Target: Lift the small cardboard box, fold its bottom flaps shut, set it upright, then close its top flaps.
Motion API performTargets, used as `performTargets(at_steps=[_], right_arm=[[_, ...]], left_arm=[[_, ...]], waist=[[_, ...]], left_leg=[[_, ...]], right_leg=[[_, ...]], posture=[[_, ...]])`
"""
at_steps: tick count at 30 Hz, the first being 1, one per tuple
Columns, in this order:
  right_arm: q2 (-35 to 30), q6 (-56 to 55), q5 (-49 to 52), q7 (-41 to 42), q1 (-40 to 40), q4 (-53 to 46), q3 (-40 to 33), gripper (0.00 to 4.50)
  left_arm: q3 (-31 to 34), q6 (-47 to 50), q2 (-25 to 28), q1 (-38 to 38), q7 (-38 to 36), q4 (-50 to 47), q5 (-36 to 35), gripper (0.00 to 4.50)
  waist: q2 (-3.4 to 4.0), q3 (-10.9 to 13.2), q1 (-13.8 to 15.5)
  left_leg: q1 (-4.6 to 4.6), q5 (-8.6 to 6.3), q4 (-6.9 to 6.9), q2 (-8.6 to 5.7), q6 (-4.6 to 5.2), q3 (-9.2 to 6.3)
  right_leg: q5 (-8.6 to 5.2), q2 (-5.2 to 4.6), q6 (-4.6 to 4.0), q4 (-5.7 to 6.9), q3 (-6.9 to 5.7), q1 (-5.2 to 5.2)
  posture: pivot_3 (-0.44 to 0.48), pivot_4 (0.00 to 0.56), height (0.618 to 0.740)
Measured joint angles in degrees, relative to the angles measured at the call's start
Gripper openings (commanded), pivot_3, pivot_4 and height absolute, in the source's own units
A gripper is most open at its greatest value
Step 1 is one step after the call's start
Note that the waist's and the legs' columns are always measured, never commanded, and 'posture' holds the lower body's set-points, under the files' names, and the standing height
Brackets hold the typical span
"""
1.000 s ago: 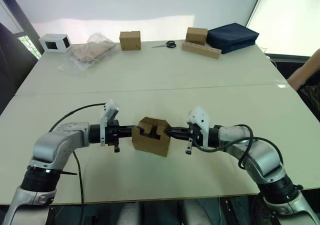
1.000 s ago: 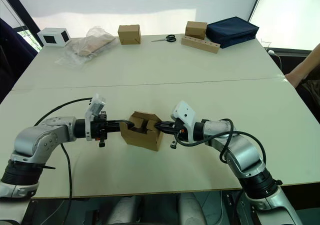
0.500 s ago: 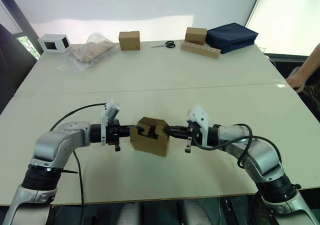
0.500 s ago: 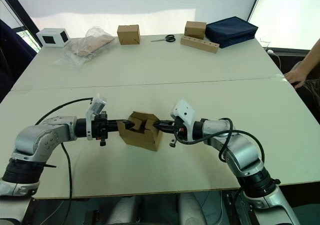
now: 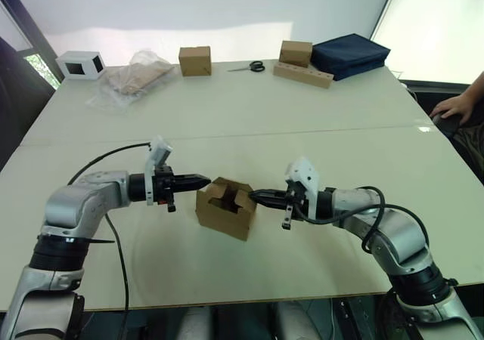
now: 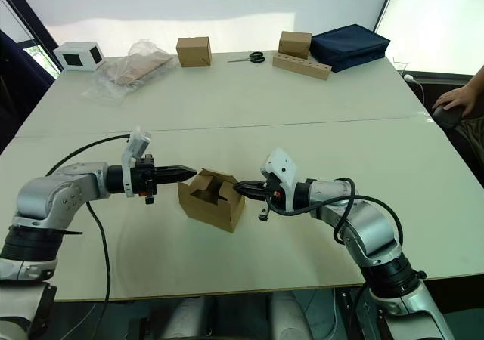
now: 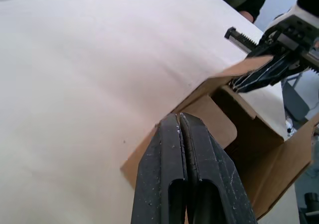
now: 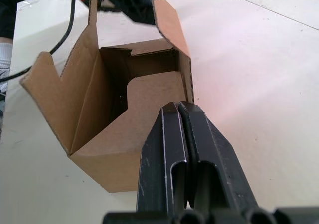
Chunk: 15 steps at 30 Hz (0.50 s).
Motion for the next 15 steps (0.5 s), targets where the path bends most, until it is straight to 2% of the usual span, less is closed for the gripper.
performTargets(at_steps=[7,15], right_arm=[[-0.13,0.90,1.76,-0.17,0.81,-2.70,-1.78,0.00],[-3.55,6.34,9.32,-0.62,2.24,-10.02,-9.28,0.00]], left_arm=[[0.05,-2.07,0.51,-1.96,-1.35,4.37,1.76,0.04],[-2.72,-11.19,-1.79,-10.77,-4.52,19.84,9.32,0.04]], waist=[[0.00,0.00,0.16],[-0.01,0.01,0.37]], left_leg=[[0.00,-0.01,0.00,0.00,0.01,-0.01],[-0.01,-0.01,0.01,-0.04,0.01,0.00]], right_leg=[[0.00,0.00,0.00,0.02,0.00,-0.01],[0.00,-0.01,0.00,0.00,-0.02,0.00]], posture=[[0.000,0.150,0.740],[0.000,0.150,0.740]])
